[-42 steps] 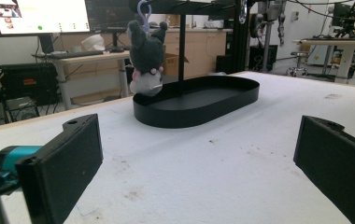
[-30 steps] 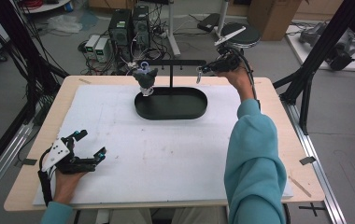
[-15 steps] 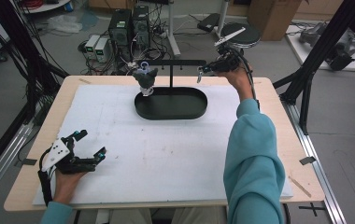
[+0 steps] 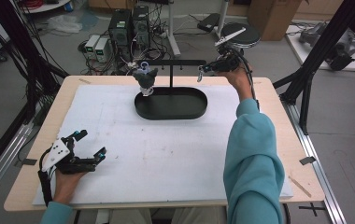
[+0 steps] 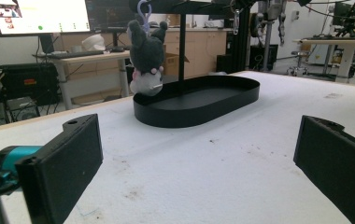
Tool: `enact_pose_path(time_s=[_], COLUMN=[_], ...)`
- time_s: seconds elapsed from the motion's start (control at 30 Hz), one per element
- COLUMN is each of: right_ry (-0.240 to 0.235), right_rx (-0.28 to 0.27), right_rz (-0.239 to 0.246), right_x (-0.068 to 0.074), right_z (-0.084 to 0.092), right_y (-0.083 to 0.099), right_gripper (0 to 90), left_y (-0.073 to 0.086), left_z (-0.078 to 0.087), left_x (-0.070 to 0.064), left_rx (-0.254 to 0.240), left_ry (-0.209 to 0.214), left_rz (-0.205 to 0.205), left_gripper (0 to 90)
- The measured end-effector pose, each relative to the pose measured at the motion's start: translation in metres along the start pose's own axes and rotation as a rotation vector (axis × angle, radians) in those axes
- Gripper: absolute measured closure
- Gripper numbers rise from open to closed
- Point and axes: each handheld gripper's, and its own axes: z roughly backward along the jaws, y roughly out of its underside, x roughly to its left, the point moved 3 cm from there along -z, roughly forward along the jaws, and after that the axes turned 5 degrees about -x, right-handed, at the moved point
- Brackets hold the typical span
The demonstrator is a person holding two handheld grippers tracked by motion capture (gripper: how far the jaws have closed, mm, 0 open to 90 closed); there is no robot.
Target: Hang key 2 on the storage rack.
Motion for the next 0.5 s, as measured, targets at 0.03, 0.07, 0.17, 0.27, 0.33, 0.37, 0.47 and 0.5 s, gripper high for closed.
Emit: enact_pose_path(time_s=[0.03,0.07,0.17,0.27,0.33,0.37,0.47,0.5], right_ry=[0.0,0.005,0.01,0.018,0.027,0.028,0.039,0.04], right_rx=[0.0,-0.003,-0.005,-0.001,-0.001,-0.005,-0.008,-0.009], right_rz=[-0.003,0.003,0.005,0.005,0.011,0.01,0.015,0.012], right_x=[0.0001,-0.0006,-0.0015,-0.0025,-0.0032,-0.0035,-0.0046,-0.0048], right_z=[-0.0006,-0.0013,-0.0029,-0.0046,-0.0051,-0.0051,-0.0052,-0.0052], right_y=[0.0,-0.0002,-0.0002,0.0006,0.0006,0.0005,0.0005,0.0005], right_gripper=[88.6,88.6,88.6,88.6,88.6,88.6,88.6,88.6], left_y=[0.0,0.0,0.0001,0.0,0.0,0.0,0.0,0.0001], left_z=[0.0,0.0001,-0.0003,0.0,-0.0001,-0.0002,0.0,-0.0001], left_x=[0.0,0.0001,0.0,0.0002,0.0002,0.0001,0.0002,0.0002], left_rx=[-0.001,0.0,-0.005,-0.001,-0.002,-0.003,-0.001,-0.002], left_ry=[-0.001,0.0,-0.001,0.0,-0.001,-0.001,0.0,-0.001], left_rz=[0.001,0.001,0.002,0.002,0.002,0.002,0.001,0.001], left_gripper=[1.7,1.7,1.7,1.7,1.8,1.8,1.7,1.7])
